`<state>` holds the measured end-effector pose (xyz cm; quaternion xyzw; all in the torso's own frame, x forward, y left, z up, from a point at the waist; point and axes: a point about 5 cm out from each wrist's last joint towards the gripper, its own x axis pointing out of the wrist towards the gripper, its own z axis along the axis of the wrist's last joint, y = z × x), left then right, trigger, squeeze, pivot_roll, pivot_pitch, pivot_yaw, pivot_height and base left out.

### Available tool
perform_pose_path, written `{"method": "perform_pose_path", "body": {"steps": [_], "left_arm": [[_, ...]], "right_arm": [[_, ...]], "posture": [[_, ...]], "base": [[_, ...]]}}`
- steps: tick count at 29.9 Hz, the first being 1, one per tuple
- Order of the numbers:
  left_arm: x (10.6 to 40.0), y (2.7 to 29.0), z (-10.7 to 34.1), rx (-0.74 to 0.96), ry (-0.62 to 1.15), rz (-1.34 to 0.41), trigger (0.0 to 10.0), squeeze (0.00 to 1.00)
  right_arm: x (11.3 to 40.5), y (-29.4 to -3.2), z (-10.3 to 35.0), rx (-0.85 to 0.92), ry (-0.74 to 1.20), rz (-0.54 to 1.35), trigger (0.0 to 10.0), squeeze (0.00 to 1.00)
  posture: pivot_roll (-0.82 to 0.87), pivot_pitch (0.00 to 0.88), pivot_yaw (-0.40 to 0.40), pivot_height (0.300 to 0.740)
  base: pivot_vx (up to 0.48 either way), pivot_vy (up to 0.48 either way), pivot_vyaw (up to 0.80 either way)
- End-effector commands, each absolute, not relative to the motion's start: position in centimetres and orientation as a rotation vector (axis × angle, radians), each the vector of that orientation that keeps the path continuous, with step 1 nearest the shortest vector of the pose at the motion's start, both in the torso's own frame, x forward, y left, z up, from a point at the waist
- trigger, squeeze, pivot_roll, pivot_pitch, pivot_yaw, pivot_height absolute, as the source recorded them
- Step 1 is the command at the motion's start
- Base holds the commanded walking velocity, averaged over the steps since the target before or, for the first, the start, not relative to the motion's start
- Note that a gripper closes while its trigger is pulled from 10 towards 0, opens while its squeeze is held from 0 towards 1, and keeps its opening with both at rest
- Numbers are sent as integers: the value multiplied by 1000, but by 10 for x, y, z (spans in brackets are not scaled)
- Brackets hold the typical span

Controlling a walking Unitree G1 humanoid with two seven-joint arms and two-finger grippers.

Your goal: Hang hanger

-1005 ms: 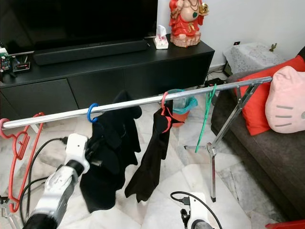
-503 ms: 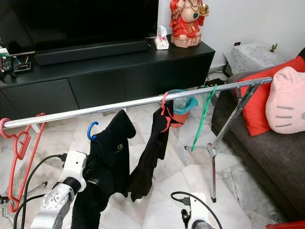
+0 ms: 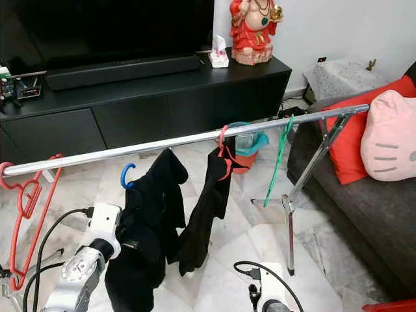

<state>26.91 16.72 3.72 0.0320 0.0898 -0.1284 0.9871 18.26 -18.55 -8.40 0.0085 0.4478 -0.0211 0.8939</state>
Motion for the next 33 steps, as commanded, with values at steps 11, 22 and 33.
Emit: {"method": "perform_pose_path", "body": {"steps": [11,22,33], "left_arm": [[276,162,49,43,137,-275,10000,0],[275,162,49,46,142,-281,10000,0],[276,160,49,45,147,-297,10000,0]], "right_arm": [[180,-186,-85,29,928,-67,10000,0],[180,-185,-85,34,928,-69,10000,0],[181,-185,-85,41,926,-76,10000,0]], "posture": [[65,0,-13,740],[66,0,-9,740],[72,0,-8,740]], "base": [[-259,0,0],[-296,0,0],[-297,0,0]]}}
